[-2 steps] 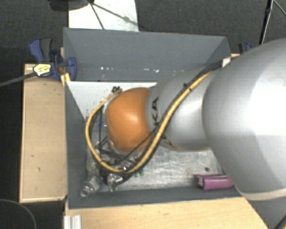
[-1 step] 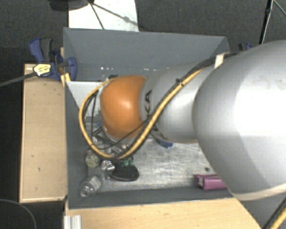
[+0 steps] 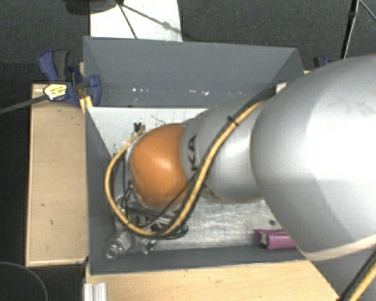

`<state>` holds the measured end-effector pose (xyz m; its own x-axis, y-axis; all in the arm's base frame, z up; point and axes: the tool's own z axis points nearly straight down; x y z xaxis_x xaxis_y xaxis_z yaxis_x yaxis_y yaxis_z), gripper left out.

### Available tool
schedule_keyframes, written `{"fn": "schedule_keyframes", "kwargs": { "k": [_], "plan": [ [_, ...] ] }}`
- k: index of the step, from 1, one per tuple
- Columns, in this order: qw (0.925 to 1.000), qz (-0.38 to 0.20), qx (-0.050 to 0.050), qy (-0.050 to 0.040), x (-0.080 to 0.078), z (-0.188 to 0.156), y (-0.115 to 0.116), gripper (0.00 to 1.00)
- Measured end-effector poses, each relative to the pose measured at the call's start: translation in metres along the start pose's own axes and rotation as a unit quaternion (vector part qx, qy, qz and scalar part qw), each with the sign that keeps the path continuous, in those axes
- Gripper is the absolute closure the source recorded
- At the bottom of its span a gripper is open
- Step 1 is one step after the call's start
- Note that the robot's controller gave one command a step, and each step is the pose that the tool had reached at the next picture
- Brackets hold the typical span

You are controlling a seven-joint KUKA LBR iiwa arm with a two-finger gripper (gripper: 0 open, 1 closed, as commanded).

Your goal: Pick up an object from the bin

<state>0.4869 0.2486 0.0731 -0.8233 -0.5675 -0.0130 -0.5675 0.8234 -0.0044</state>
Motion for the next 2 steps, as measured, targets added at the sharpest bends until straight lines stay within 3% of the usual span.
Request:
{"fn": "schedule_keyframes", "kwargs": {
  "k": [1, 2],
  "plan": [
    [1.0, 0.004, -0.002, 0.0032, -0.0013, -0.0009, -0.0009, 0.0],
    [1.0, 0.005, -0.002, 0.0029, -0.0016, -0.0012, -0.0005, 1.0]
  ]
}}
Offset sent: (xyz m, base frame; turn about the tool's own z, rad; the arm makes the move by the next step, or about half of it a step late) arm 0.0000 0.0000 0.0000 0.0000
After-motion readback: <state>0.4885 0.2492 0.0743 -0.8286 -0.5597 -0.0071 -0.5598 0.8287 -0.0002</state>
